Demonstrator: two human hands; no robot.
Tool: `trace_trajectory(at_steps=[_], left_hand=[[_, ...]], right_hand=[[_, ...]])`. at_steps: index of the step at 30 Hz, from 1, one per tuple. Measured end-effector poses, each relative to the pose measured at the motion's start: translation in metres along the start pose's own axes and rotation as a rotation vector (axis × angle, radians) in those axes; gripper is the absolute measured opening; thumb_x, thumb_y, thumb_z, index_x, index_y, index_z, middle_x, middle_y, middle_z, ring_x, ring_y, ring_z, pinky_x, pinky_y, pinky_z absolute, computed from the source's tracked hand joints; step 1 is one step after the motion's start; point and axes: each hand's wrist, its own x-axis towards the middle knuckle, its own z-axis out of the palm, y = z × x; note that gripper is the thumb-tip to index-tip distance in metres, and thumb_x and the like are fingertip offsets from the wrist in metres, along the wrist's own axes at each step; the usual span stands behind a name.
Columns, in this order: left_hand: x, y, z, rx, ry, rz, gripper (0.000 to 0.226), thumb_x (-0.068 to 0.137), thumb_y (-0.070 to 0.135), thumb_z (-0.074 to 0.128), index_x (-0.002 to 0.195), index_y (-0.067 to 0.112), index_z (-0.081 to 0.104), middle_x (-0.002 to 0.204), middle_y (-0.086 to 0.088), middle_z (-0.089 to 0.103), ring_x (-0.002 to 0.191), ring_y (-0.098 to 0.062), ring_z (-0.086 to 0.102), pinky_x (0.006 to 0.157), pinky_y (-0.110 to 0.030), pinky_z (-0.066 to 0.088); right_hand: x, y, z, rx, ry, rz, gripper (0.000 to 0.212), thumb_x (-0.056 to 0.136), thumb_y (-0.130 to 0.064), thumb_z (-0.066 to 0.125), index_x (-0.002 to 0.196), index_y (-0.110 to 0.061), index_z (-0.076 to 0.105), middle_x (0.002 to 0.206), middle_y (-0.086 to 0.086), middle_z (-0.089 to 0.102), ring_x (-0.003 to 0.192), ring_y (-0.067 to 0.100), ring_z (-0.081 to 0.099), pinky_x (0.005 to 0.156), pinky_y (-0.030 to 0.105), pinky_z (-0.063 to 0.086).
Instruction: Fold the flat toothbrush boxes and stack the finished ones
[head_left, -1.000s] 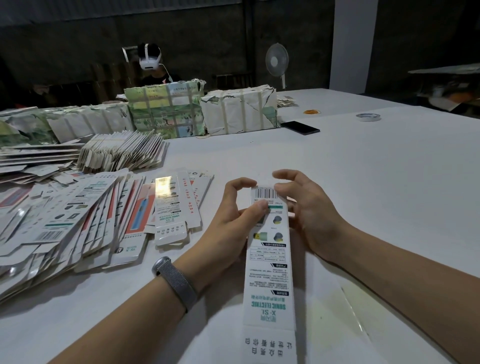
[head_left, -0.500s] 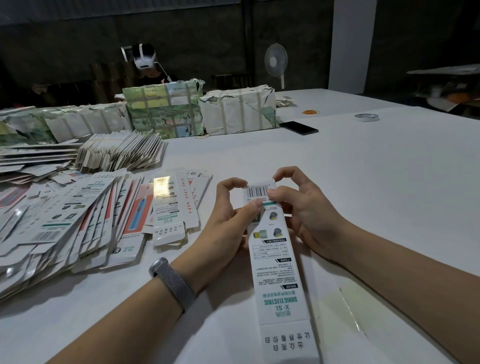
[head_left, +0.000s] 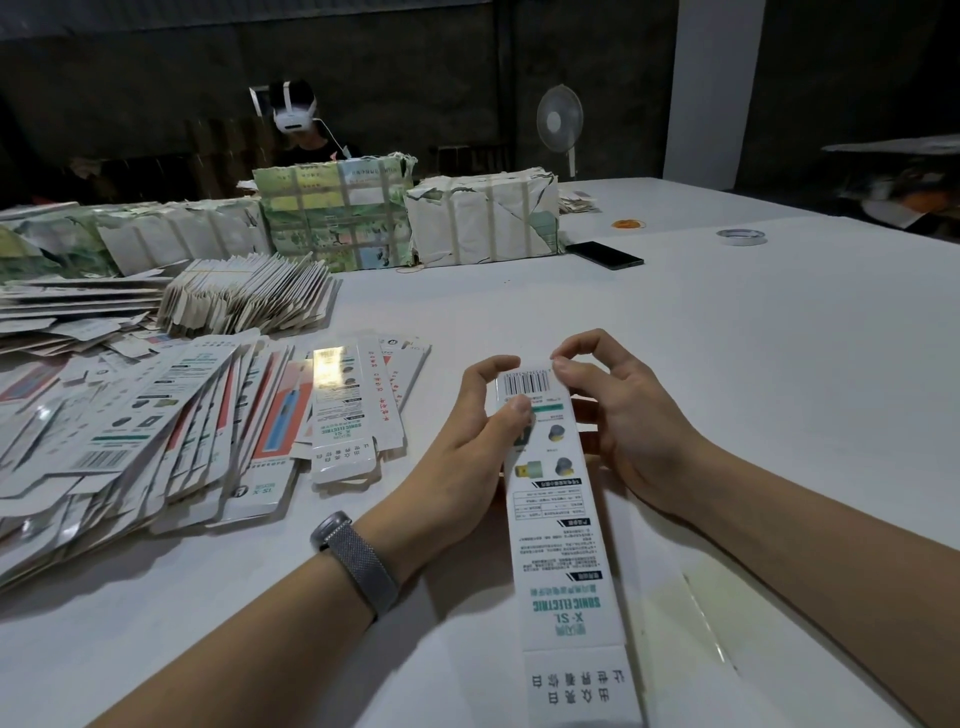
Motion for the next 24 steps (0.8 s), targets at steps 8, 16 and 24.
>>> trace_trajectory(at_steps=[8,16,24], left_hand=[[0.000,0.001,0.004,0.008,0.063,0.005,0.028,0.110,0.023,0.034,0.138,0.026,0.036,0.087,0.003,0.078,0.073,-0.010,0.073,0.060,-0.019,0.054],[0.002,0.000,0.005,-0.037,0.145,-0.044,0.022,0.109,0.024,0.037,0.129,0.028,0.044,0.074,0.008,0.075,0.063,-0.004,0.070,0.052,-0.017,0.052],[0.002,0.004,0.004,0.025,0.100,-0.049,0.021,0.110,0.025,0.035,0.129,0.027,0.042,0.072,0.007,0.073,0.063,-0.005,0.069,0.052,-0.018,0.051]], right_hand=[[0.005,-0.003,-0.001,0.007,-0.041,0.060,0.020,0.099,-0.025,0.058,0.080,-0.029,0.059,0.081,0.006,0.069,0.068,0.023,0.069,0.054,0.034,0.052],[0.007,-0.007,0.003,0.096,-0.042,0.125,0.024,0.098,-0.017,0.059,0.075,-0.026,0.057,0.085,0.008,0.069,0.073,0.024,0.066,0.053,0.036,0.054],[0.008,-0.009,-0.002,0.073,-0.053,0.119,0.029,0.098,-0.018,0.056,0.070,-0.026,0.058,0.086,0.007,0.067,0.080,0.027,0.066,0.062,0.040,0.053]])
